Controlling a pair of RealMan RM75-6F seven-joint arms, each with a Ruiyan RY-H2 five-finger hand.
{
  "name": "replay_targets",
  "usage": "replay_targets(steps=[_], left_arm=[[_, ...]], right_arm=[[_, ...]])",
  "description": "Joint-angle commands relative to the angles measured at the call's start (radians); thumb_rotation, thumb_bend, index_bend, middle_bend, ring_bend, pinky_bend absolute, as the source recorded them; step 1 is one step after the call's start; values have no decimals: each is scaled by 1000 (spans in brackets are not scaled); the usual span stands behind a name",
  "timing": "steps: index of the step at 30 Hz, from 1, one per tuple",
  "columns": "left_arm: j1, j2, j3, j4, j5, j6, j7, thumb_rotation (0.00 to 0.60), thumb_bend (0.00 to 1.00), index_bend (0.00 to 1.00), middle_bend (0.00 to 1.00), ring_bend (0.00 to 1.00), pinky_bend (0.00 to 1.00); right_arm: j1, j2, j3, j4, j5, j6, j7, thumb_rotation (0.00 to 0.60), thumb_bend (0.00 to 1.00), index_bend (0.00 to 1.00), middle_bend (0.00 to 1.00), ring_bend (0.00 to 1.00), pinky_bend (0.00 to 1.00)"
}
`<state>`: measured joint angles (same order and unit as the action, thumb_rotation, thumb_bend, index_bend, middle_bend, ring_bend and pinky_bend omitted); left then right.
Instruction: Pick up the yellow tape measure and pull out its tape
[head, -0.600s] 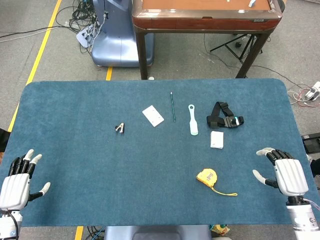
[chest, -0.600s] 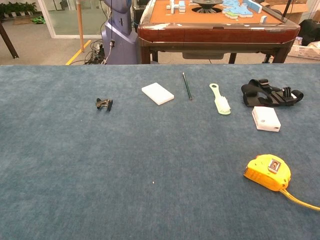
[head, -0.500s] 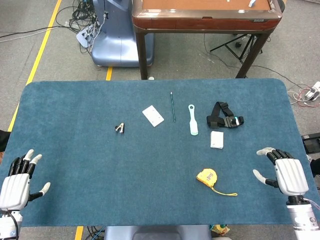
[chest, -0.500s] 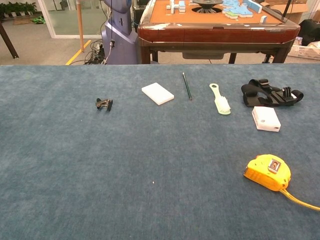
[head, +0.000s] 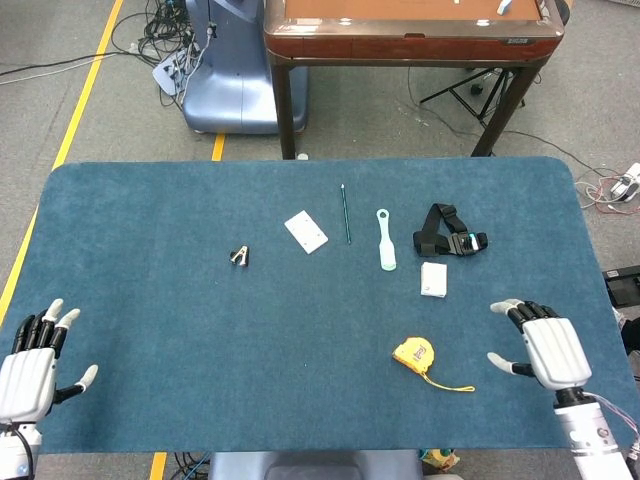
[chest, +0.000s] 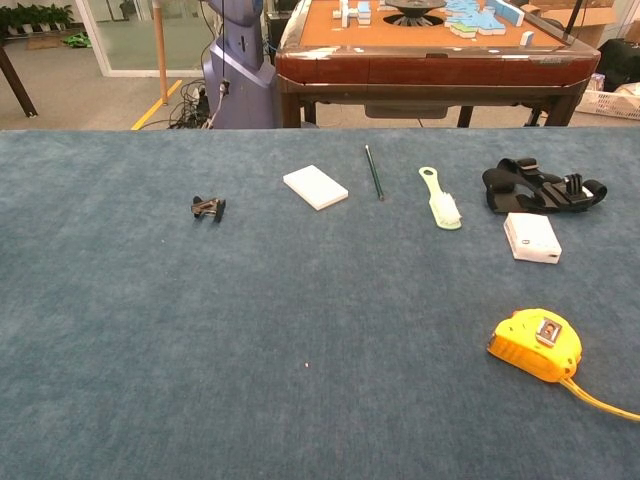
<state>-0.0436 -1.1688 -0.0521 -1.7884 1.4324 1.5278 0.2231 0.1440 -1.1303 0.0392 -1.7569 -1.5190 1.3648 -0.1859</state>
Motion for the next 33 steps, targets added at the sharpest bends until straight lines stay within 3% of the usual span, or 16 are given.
replay_targets(steps=[1, 5, 10, 24, 33], left_arm=[[2, 2, 1, -3, 1, 1, -1, 600, 213, 132, 0, 0, 0], [7, 6, 2, -7, 0, 9, -5, 600, 213, 132, 0, 0, 0], [16, 13, 5, -9, 3, 19, -10, 600, 213, 132, 0, 0, 0], [35, 23, 9, -8, 8, 41, -30, 600, 213, 132, 0, 0, 0], [49, 35, 10, -8, 11, 58, -37, 600, 213, 132, 0, 0, 0]], right_arm=[[28, -16, -15, -2, 2, -55, -52, 600, 0, 116, 194, 195, 318], [56, -29, -25, -6, 14, -116, -106, 600, 0, 3, 106, 115, 259], [89, -66, -31, 12, 34, -178, -152, 600, 0, 0, 61, 75, 225], [166, -190, -29, 93, 114, -305, -228, 600, 0, 0, 54, 69, 201], [249, -286, 2, 182, 190, -407, -256, 600, 0, 0, 54, 69, 201]])
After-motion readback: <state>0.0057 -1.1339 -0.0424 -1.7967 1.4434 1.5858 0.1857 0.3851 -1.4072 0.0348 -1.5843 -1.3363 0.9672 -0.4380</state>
